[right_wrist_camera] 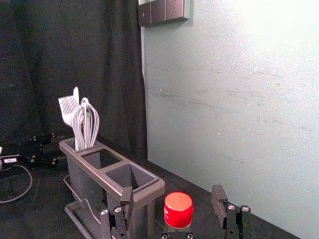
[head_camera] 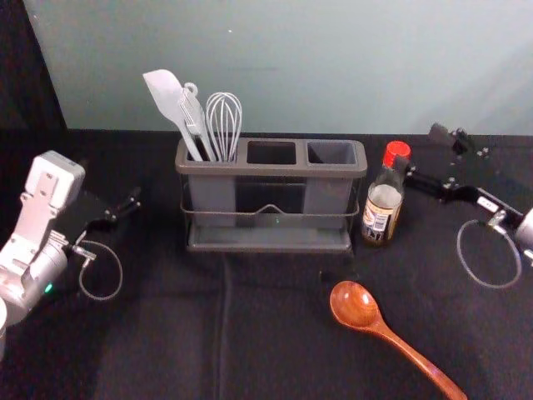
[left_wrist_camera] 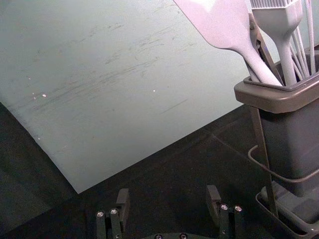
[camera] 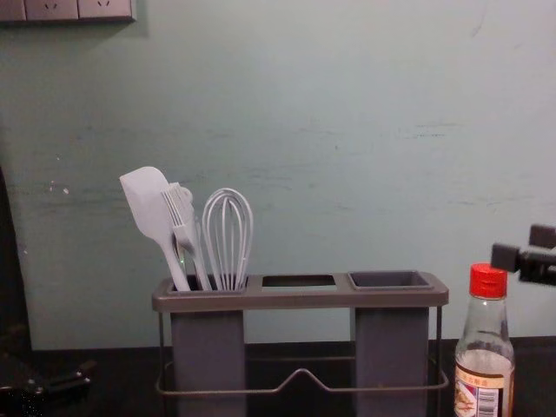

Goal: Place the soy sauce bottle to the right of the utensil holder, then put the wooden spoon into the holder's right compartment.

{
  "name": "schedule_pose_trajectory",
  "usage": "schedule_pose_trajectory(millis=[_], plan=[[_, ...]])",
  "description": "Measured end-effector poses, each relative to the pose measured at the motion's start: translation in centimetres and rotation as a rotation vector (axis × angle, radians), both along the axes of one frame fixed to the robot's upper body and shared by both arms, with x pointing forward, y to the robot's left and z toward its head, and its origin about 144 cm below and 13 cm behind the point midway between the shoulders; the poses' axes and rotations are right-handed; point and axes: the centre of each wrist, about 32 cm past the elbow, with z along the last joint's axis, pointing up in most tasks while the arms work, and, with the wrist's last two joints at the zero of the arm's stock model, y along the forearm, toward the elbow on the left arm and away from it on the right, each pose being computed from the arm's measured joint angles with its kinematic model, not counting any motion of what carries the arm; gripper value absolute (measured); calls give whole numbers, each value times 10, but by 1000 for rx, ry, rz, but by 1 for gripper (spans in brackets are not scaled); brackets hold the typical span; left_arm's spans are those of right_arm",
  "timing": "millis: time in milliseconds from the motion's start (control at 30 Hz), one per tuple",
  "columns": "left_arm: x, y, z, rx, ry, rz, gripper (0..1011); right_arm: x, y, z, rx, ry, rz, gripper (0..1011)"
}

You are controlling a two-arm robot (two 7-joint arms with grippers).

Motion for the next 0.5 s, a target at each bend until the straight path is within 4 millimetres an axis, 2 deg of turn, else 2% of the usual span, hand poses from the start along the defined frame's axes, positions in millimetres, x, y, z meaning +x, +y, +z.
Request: schedule_pose_trajectory(millis=[200,500], plan=[[0,0,0,0,0,0,1005,-19,-2,23,-25,-6,19,1004],[0,0,0,0,0,0,1005,-52,6,44,-115,71,111,1004]])
